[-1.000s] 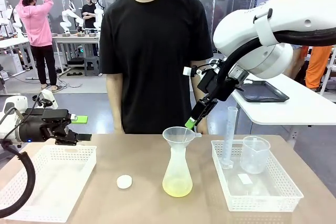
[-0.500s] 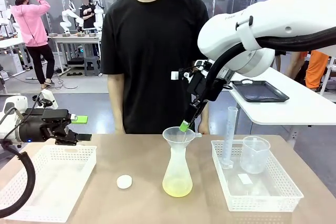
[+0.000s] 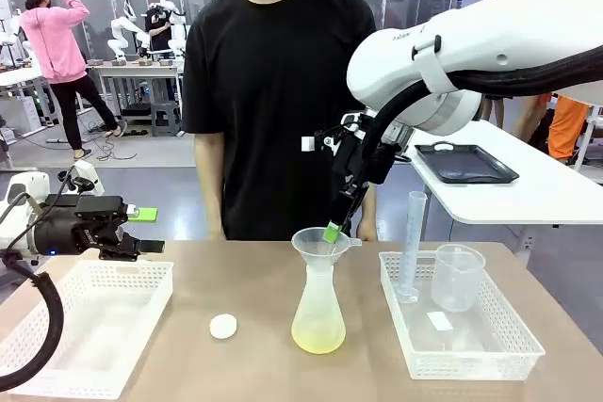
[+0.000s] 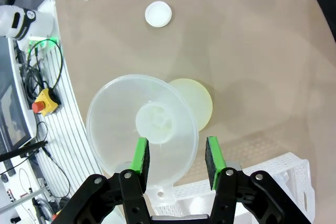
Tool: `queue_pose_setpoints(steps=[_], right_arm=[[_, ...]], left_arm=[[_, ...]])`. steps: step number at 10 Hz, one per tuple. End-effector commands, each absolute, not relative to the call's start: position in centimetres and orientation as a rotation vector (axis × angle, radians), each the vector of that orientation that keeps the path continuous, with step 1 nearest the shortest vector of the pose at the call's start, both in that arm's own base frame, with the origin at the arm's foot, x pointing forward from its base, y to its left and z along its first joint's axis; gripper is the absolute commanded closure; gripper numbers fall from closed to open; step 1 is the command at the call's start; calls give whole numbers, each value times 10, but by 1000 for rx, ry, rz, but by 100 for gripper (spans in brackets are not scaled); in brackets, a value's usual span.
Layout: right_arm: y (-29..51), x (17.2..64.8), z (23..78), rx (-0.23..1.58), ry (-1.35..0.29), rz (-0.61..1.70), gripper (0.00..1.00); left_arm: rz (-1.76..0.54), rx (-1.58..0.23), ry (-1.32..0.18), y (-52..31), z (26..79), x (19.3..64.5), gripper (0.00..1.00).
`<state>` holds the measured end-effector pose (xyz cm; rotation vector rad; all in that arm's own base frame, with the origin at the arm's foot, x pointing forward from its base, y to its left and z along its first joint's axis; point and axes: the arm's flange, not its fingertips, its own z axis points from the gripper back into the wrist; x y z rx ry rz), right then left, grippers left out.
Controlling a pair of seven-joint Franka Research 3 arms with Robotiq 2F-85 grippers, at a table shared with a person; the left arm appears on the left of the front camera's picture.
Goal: Prepare the solutions needed for the experiment.
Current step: Once the solution is in the Big flask , pick up the Plastic Funnel and place it back into the right Organizing basket.
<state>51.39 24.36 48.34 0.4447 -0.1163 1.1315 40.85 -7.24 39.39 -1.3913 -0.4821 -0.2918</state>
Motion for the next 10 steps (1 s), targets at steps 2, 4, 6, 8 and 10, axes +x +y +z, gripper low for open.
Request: queue_pose_setpoints(steps=[2, 4, 6, 8, 10], right_arm=[[253, 524, 481, 424, -59, 1121, 45], [253, 525, 479, 410, -44, 1117, 62], [255, 525, 480, 407, -29, 1121, 81], [255, 524, 480, 410, -17, 1122, 99], [255, 525, 481, 412, -15, 1124, 100]], left_arm=[[-296, -1376, -482, -74, 396, 408, 0], [-296, -1376, -482, -74, 396, 408, 0], [-296, -1376, -482, -74, 396, 408, 0], [-296, -1376, -482, -74, 396, 408, 0], [-296, -1376, -482, -74, 396, 408, 0]])
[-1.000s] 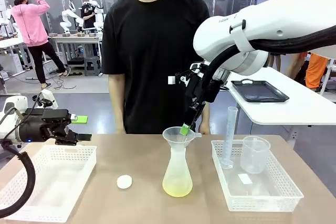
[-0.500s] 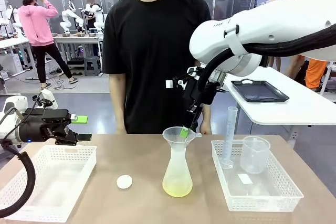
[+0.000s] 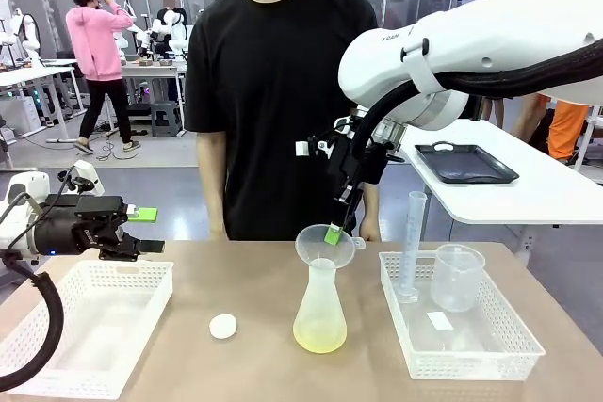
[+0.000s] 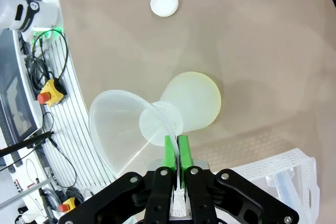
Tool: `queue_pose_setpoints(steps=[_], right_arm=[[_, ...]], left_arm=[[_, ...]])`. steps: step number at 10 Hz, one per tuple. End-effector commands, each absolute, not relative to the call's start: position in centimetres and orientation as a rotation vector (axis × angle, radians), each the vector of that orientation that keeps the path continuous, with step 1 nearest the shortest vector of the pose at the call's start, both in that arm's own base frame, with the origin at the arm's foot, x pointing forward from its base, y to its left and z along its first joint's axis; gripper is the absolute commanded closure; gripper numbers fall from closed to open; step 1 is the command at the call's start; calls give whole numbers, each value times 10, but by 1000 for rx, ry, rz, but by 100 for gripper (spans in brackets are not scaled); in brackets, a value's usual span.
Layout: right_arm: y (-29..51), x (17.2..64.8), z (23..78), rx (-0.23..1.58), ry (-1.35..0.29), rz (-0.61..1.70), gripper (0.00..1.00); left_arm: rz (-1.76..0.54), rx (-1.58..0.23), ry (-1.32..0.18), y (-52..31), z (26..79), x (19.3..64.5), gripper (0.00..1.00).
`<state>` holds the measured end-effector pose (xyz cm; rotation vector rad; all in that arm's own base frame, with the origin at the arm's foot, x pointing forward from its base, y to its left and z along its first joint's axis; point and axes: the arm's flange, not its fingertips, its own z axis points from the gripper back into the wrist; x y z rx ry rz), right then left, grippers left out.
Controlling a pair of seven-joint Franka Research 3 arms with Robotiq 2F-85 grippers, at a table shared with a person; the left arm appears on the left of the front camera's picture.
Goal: Prepare the solutions needed for the experiment.
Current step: Once the solution is in the Big flask , pick up the Plastic Funnel and place it back into the right Organizing basket.
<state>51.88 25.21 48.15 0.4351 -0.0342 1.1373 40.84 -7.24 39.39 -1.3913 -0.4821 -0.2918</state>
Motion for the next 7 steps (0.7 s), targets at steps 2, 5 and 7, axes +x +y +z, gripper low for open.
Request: queue_pose_setpoints(steps=[2, 5, 7], right_arm=[[256, 525, 481, 412, -9, 1119, 100], [258, 524, 486, 416, 0, 1101, 100], [259, 519, 495, 414, 10, 1111, 100]], left_arm=[[-296, -1376, -482, -74, 396, 408, 0], [-296, -1376, -482, -74, 396, 408, 0], [-296, -1376, -482, -74, 396, 408, 0]])
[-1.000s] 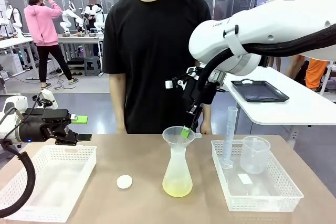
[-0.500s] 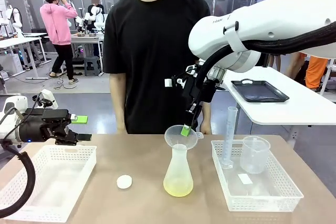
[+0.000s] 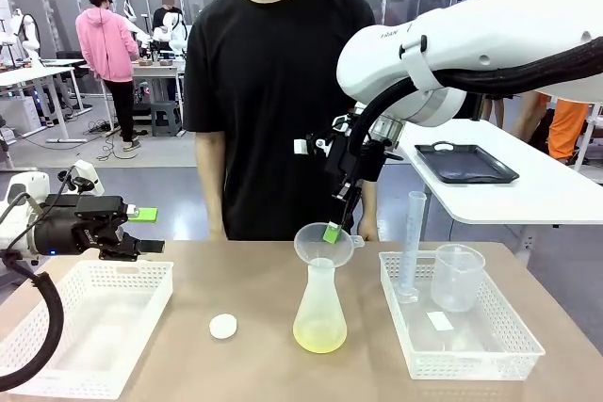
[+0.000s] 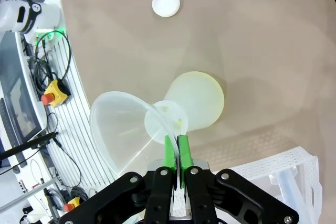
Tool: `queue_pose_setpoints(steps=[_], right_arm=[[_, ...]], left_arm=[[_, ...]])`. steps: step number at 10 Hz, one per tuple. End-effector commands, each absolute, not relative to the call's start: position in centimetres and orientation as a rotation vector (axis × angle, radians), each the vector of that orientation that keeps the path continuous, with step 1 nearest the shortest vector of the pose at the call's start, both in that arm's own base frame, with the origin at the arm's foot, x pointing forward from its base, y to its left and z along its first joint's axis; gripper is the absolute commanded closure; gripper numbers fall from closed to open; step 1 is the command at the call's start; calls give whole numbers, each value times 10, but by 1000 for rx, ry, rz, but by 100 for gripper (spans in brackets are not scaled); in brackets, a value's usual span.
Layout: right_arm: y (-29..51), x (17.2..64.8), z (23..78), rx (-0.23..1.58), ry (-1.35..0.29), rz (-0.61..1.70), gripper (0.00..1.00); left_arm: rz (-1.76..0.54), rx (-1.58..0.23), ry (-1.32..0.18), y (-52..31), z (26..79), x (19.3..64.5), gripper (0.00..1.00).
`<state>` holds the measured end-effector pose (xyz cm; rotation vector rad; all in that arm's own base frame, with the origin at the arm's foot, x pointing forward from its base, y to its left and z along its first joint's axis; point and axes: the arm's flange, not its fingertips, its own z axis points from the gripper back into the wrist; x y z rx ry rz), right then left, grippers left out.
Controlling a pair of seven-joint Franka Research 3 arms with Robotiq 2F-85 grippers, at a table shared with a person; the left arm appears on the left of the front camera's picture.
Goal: Prepare the solutions needed for the experiment.
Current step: Once the solution is in the Big flask , pick up the Plastic Funnel and place it back into the right Organizing basket.
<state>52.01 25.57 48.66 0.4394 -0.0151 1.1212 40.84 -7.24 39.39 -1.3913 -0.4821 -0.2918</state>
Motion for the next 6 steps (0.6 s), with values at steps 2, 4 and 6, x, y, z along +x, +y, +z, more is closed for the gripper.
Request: queue_pose_setpoints(steps=[2, 4, 6], right_arm=[[261, 512, 507, 391, 14, 1120, 100], [263, 505, 520, 373, 5, 1128, 100], [263, 500, 533, 355, -27, 1138, 100]], left_arm=[[-296, -1376, -482, -74, 396, 408, 0], [-296, -1376, -482, -74, 396, 408, 0], [-296, -1376, -482, -74, 396, 408, 0]])
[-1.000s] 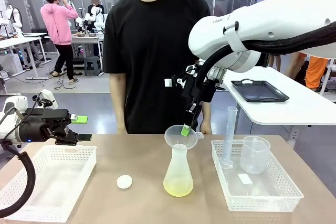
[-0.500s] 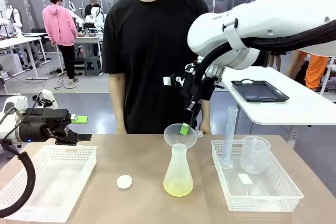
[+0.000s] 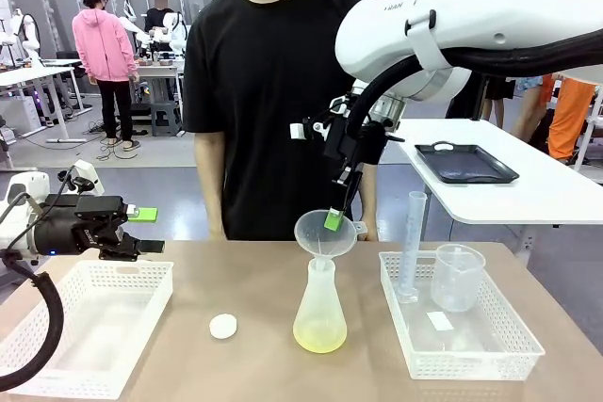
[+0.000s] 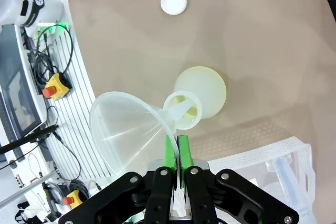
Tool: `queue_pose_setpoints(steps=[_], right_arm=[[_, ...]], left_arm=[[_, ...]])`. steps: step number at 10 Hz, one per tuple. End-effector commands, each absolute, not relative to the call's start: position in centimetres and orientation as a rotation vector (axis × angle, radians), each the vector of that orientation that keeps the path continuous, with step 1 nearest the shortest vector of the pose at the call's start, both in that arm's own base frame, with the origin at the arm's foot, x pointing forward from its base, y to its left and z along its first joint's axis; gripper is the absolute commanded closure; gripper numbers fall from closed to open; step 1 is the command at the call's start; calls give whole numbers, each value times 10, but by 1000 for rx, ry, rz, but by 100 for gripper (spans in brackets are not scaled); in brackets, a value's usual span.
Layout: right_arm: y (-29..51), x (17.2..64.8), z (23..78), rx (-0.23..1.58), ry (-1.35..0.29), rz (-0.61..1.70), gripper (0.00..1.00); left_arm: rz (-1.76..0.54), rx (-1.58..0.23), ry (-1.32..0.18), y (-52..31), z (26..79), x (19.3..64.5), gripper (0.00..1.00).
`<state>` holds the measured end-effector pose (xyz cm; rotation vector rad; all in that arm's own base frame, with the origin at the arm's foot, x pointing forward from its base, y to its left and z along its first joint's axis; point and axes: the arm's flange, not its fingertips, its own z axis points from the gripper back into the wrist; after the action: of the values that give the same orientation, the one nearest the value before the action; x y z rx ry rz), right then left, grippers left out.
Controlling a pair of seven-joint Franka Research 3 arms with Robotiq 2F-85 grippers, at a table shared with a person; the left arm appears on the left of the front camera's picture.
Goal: Prepare the solutions needed for the experiment.
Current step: Once the solution is in the Big flask , pick up the Plastic Funnel and place it back into the right Organizing basket.
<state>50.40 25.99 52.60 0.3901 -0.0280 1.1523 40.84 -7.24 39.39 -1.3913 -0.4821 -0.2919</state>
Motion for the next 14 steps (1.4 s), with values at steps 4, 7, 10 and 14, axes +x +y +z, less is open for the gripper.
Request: queue_pose_setpoints(steps=[4, 7, 10, 14], right_arm=[[263, 494, 558, 321, -62, 1155, 100], [258, 480, 584, 283, -97, 1174, 100], [253, 469, 599, 338, -70, 1177, 100], [227, 472, 607, 317, -45, 1130, 100]], left_arm=[[-296, -1376, -482, -74, 396, 408, 0], [-296, -1376, -482, -74, 396, 408, 0], [-296, -1376, -482, -74, 396, 408, 0], [-296, -1376, -482, -74, 396, 408, 0]])
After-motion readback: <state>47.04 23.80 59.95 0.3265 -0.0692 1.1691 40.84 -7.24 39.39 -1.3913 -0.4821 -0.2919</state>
